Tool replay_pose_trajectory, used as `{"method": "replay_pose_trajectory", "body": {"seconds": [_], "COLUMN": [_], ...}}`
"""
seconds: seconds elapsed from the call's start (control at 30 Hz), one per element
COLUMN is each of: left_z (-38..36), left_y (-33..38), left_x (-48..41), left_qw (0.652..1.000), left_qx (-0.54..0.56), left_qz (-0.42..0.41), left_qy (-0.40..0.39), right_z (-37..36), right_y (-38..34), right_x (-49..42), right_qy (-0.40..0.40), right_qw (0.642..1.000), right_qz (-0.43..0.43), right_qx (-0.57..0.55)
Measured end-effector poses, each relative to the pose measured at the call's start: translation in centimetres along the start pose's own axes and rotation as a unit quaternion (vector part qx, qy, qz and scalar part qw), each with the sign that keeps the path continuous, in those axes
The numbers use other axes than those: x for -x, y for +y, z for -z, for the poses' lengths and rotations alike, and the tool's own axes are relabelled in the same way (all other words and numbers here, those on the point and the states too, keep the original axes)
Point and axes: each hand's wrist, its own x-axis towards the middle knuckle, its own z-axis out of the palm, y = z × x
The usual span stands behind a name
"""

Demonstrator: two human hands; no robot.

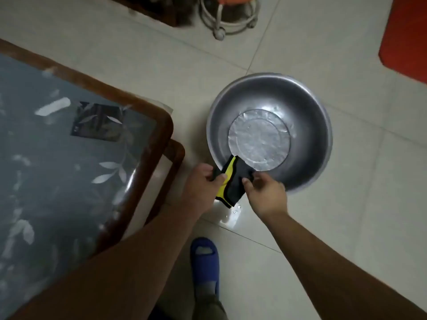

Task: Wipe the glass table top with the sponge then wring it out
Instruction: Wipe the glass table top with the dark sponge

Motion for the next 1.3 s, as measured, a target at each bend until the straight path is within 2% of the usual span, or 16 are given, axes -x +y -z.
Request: {"method": "replay_pose_trajectory", "body": {"seconds": [0.07, 0.13, 0.23, 0.33, 0.5, 0.6, 0.67, 0.77, 0.87, 0.93, 1.0, 1.1, 1.17, 1.27, 1.3], "left_z": [-1.1, -1.7, -2.1, -1.3, 2.6, 6.5, 9.8, 15.7, 22.0, 26.0, 29.6, 34.3, 37.3, 41.4, 42.7], "left_y": [-0.4, -0.7, -0.7, 0.0, 2.9, 3.9, 4.4, 4.5, 3.8, 2.9, 1.3, -1.8, -3.2, -5.5, -6.7], "left_x": [-1.3, -1.9, -2.3, -2.2, 0.3, 2.3, 3.5, 5.4, 7.6, 8.7, 9.3, 9.6, 9.3, 7.9, 7.3], "left_qw": [0.999, 0.998, 0.999, 0.997, 0.972, 0.973, 0.967, 0.957, 0.925, 0.893, 0.867, 0.858, 0.849, 0.833, 0.854], "left_qx": [-0.031, -0.052, -0.043, 0.032, 0.194, 0.219, 0.253, 0.265, 0.347, 0.426, 0.477, 0.491, 0.506, 0.512, 0.454], "left_qz": [-0.024, -0.035, -0.011, 0.041, 0.074, 0.033, 0.020, 0.012, 0.023, 0.052, 0.066, 0.078, 0.072, 0.055, 0.040], "left_qy": [-0.008, -0.021, -0.030, -0.063, -0.113, -0.057, 0.012, 0.120, 0.151, 0.138, 0.127, 0.130, 0.133, 0.203, 0.250], "right_z": [-1.0, -1.7, -2.2, -1.4, 0.8, 1.0, 0.2, -2.3, -5.3, -7.8, -10.7, -15.5, -18.3, -21.6, -22.4], "right_y": [0.1, 0.0, 0.1, -1.3, -6.4, -10.7, -13.9, -19.6, -25.5, -28.7, -31.5, -35.0, -37.1, -40.5, -42.0], "right_x": [-1.1, -1.6, -1.7, -1.1, 1.2, 2.8, 4.0, 6.2, 9.4, 11.3, 12.8, 14.2, 14.8, 14.3, 13.9], "right_qy": [0.010, 0.014, 0.027, 0.023, -0.013, -0.053, -0.096, -0.135, -0.223, -0.274, -0.287, -0.328, -0.315, -0.284, -0.272], "right_qw": [0.996, 0.996, 0.997, 0.977, 0.953, 0.949, 0.945, 0.946, 0.929, 0.919, 0.913, 0.905, 0.908, 0.910, 0.911], "right_qz": [0.018, 0.027, 0.042, 0.055, 0.104, 0.136, 0.155, 0.213, 0.234, 0.246, 0.269, 0.244, 0.250, 0.294, 0.304], "right_qx": [0.084, 0.079, -0.052, -0.205, -0.283, -0.279, -0.273, -0.206, -0.181, -0.143, -0.106, -0.121, -0.115, -0.066, -0.052]}}
